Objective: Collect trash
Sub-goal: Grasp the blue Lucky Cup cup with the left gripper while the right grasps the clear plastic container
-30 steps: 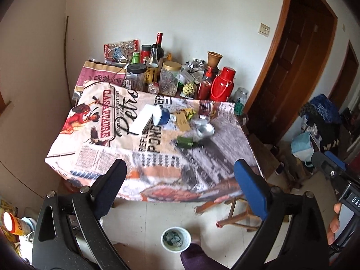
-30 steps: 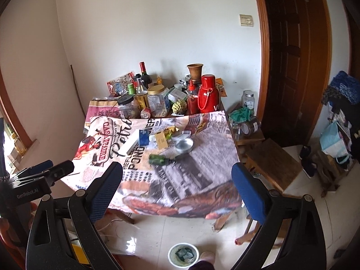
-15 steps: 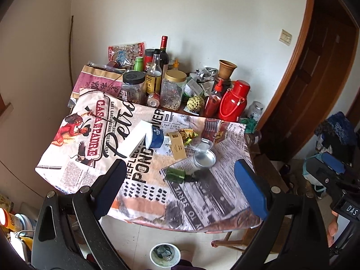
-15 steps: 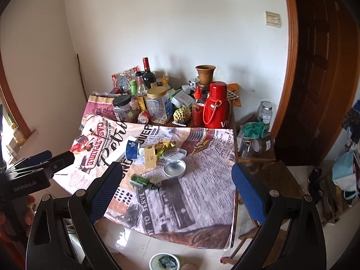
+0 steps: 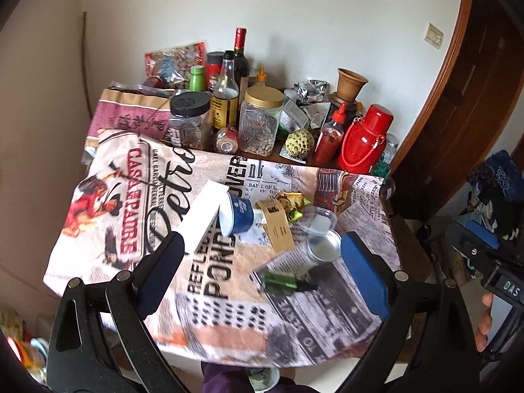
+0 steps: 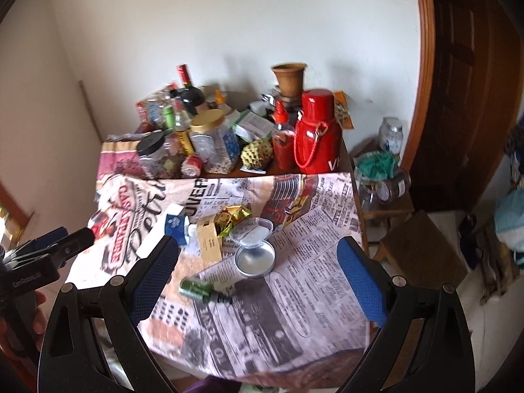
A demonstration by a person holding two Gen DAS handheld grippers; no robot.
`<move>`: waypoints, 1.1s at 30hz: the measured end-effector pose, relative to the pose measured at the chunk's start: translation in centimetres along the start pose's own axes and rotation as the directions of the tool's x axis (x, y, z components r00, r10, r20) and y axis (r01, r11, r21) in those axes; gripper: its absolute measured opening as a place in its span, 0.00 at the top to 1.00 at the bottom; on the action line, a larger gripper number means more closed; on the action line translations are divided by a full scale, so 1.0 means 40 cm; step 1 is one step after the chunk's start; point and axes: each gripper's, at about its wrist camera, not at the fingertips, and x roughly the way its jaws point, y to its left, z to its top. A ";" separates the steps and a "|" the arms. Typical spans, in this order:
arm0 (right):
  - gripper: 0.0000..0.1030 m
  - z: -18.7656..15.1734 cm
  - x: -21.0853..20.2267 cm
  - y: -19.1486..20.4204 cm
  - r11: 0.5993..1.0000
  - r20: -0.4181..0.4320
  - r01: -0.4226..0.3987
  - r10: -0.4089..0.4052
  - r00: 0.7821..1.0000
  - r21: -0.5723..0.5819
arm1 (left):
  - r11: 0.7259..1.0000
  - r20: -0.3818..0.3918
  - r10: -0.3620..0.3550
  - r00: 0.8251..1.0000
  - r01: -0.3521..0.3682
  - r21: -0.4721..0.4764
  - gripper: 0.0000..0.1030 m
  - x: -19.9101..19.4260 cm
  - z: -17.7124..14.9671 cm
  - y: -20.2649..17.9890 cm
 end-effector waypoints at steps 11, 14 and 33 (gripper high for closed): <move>0.06 0.006 0.294 -0.042 0.969 -0.182 0.047 -0.003 0.983 0.241 | 0.998 -0.173 -0.062 0.983 0.058 -0.033 0.06 0.283 0.074 0.155; 0.07 -0.005 0.371 -0.062 0.961 -0.229 0.056 0.008 0.973 0.271 | 0.997 -0.234 -0.078 0.969 0.072 -0.033 0.08 0.366 0.055 0.167; 0.56 -0.015 0.614 -0.083 0.942 -0.370 0.006 0.126 0.920 0.334 | 0.976 -0.413 -0.217 0.884 0.195 -0.097 0.58 0.604 -0.008 0.137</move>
